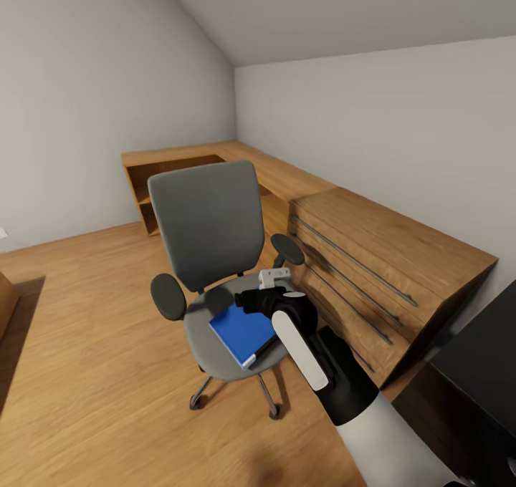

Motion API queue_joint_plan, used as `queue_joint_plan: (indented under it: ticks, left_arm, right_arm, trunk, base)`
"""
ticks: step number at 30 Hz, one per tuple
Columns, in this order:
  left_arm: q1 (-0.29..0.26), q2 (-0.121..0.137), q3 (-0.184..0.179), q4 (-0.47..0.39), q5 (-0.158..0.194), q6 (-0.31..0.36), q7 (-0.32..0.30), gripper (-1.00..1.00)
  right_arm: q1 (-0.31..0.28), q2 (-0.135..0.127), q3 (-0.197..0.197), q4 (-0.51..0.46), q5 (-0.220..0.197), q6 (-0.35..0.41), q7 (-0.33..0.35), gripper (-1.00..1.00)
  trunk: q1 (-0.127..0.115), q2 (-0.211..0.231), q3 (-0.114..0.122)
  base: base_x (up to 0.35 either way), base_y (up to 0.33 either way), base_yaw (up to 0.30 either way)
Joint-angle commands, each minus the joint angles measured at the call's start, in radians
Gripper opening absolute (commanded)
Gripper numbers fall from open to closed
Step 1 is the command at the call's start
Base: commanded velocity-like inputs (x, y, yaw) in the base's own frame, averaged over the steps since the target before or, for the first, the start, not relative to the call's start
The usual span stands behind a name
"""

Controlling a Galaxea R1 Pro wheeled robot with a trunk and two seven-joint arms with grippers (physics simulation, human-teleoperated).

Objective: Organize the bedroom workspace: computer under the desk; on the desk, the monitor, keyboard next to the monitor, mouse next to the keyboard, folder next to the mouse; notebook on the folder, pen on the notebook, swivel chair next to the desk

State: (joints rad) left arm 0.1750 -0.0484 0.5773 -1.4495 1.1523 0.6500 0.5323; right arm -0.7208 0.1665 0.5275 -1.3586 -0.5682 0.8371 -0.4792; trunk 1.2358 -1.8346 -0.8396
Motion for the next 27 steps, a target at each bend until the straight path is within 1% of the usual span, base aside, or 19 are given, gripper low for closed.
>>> queue_joint_plan:
  ticks: [1,4,6,11,15,20,26,27]
  left_arm:
    - [0.0,0.0,-0.007,-0.002,0.001,0.002,0.009,1.0]
    - [0.0,-0.001,-0.022,-0.002,-0.03,0.002,0.009,1.0]
    - [0.0,-0.003,-0.028,-0.002,-0.048,0.002,0.009,1.0]
    - [0.0,-0.004,-0.035,-0.002,-0.071,0.002,0.008,1.0]
    - [0.0,-0.006,-0.038,-0.002,-0.078,0.002,0.008,1.0]
    - [0.0,-0.007,-0.039,-0.001,-0.081,0.002,0.008,1.0]
    - [0.0,-0.004,-0.027,0.0,-0.071,0.002,0.005,1.0]
    - [0.0,-0.004,-0.027,0.0,-0.07,0.002,0.005,1.0]
  right_arm:
    - [-0.001,0.0,0.001,-0.002,-0.01,0.003,-0.011,1.0]
    - [0.0,-0.001,0.0,-0.001,-0.01,0.011,-0.022,1.0]
    - [0.0,-0.001,-0.001,0.002,-0.01,0.015,-0.042,1.0]
    - [0.0,0.0,-0.02,0.005,-0.012,0.02,-0.118,1.0]
    - [0.0,0.0,-0.03,0.007,-0.013,0.022,-0.156,1.0]
    - [0.0,0.001,-0.034,0.009,-0.012,0.023,-0.171,1.0]
    - [-0.002,0.001,-0.029,0.032,-0.014,0.037,-0.175,1.0]
    - [-0.002,0.002,-0.029,0.035,-0.014,0.039,-0.175,1.0]
  trunk:
    - [0.0,0.0,0.0]
    - [0.0,0.0,0.004]
    - [0.0,0.0,0.007]
    - [0.0,0.0,0.015]
    - [0.0,0.0,0.022]
    - [0.0,0.0,0.03]
    - [0.0,0.0,0.04]
    - [0.004,-0.007,0.038]
  base:
    - [0.005,0.0,0.001]
    - [0.048,0.0,0.001]
    - [0.129,0.0,0.0]
    - [0.228,0.0,0.0]
    - [0.298,0.024,0.0]
    - [0.29,0.057,0.0]
    - [0.055,0.011,0.0]
    - [0.024,0.005,0.0]
